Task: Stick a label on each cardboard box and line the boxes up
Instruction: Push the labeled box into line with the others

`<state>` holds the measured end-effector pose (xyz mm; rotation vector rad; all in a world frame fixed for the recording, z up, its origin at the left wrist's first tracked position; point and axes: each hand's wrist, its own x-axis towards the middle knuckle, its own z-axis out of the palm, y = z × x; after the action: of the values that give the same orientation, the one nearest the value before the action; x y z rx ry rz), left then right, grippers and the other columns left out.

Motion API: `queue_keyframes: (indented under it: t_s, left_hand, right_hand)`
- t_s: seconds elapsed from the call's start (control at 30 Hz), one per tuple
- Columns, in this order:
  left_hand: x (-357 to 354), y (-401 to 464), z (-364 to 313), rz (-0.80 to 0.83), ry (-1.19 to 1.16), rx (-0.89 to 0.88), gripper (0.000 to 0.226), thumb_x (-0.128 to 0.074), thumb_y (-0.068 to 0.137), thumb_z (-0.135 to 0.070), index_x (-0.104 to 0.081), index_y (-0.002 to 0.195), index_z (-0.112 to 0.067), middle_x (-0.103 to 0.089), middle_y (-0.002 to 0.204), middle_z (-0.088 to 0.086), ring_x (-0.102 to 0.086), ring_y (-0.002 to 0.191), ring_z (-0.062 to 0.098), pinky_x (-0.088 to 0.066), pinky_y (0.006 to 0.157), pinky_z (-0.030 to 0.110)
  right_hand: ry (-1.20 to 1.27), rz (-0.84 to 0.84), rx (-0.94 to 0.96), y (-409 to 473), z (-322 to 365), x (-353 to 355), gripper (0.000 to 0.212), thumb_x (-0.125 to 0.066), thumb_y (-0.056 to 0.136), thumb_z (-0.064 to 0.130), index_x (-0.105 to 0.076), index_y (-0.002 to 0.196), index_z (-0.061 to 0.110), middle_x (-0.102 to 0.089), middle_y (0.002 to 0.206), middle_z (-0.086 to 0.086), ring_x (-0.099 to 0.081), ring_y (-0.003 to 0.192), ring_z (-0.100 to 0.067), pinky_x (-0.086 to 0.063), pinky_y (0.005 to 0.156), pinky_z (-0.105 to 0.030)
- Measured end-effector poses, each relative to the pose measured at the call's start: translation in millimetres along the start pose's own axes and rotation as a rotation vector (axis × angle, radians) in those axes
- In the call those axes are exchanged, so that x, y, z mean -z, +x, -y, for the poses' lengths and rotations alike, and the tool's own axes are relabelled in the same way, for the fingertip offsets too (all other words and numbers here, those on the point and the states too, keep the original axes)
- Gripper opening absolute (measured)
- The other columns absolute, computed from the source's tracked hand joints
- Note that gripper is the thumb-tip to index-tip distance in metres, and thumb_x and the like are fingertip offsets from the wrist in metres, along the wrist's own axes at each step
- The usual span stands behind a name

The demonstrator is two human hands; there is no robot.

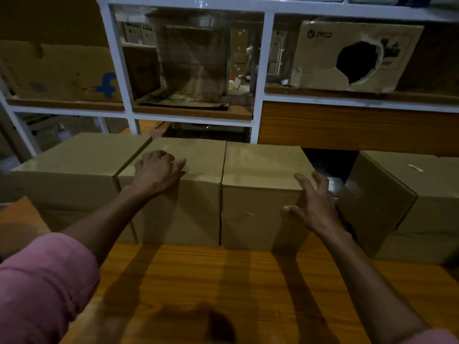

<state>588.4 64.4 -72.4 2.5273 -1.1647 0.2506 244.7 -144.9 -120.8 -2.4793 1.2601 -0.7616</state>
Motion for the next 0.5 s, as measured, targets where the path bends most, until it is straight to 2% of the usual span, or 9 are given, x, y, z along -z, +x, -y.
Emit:
queue_keyframes:
  t_s: [0.2, 0.3, 0.37, 0.43, 0.5]
  left_hand:
    - [12, 11, 19, 0.013, 0.087, 0.057, 0.053, -0.044, 0.098, -0.059, -0.059, 0.129, -0.020, -0.045, 0.145, 0.017, -0.035, 0.135, 0.040, -0.031, 0.107, 0.058]
    - [19, 21, 39, 0.069, 0.208, 0.270, 0.072, -0.044, 0.091, -0.070, -0.052, 0.137, -0.015, -0.037, 0.152, 0.021, -0.027, 0.141, 0.045, -0.024, 0.112, 0.063]
    - [19, 27, 54, 0.173, 0.158, 0.402, 0.088, -0.041, 0.086, -0.079, -0.044, 0.145, -0.014, -0.025, 0.160, 0.023, -0.015, 0.147, 0.047, -0.014, 0.116, 0.065]
    - [15, 31, 65, 0.218, 0.119, 0.425, 0.096, -0.037, 0.084, -0.083, -0.039, 0.149, -0.013, -0.024, 0.160, 0.025, -0.017, 0.147, 0.048, -0.013, 0.117, 0.065]
    - [13, 32, 69, 0.207, 0.120, 0.384, 0.094, -0.036, 0.086, -0.082, -0.040, 0.148, -0.011, -0.029, 0.157, 0.025, -0.022, 0.145, 0.048, -0.015, 0.116, 0.065]
  right_hand:
    - [0.017, -0.006, -0.006, -1, 0, -2, 0.094, -0.087, 0.076, 0.035, -0.035, 0.153, 0.037, -0.006, 0.164, 0.000, -0.021, 0.147, -0.042, -0.037, 0.111, -0.057]
    - [0.011, -0.009, -0.008, 0, -2, -1, 0.093, -0.087, 0.075, 0.036, -0.036, 0.153, 0.036, -0.007, 0.164, 0.000, -0.021, 0.147, -0.041, -0.036, 0.112, -0.056]
    - [0.008, -0.010, -0.007, 0, -2, -2, 0.093, -0.088, 0.075, 0.036, -0.036, 0.152, 0.037, -0.008, 0.163, 0.001, -0.021, 0.147, -0.041, -0.035, 0.113, -0.056]
    - [0.006, -0.016, -0.007, 1, -2, -4, 0.094, -0.088, 0.074, 0.036, -0.036, 0.152, 0.038, -0.008, 0.163, 0.002, -0.020, 0.148, -0.041, -0.035, 0.113, -0.057]
    - [0.007, -0.019, -0.010, 2, -2, -6, 0.094, -0.088, 0.073, 0.036, -0.036, 0.151, 0.038, -0.008, 0.163, 0.003, -0.020, 0.148, -0.040, -0.035, 0.112, -0.057]
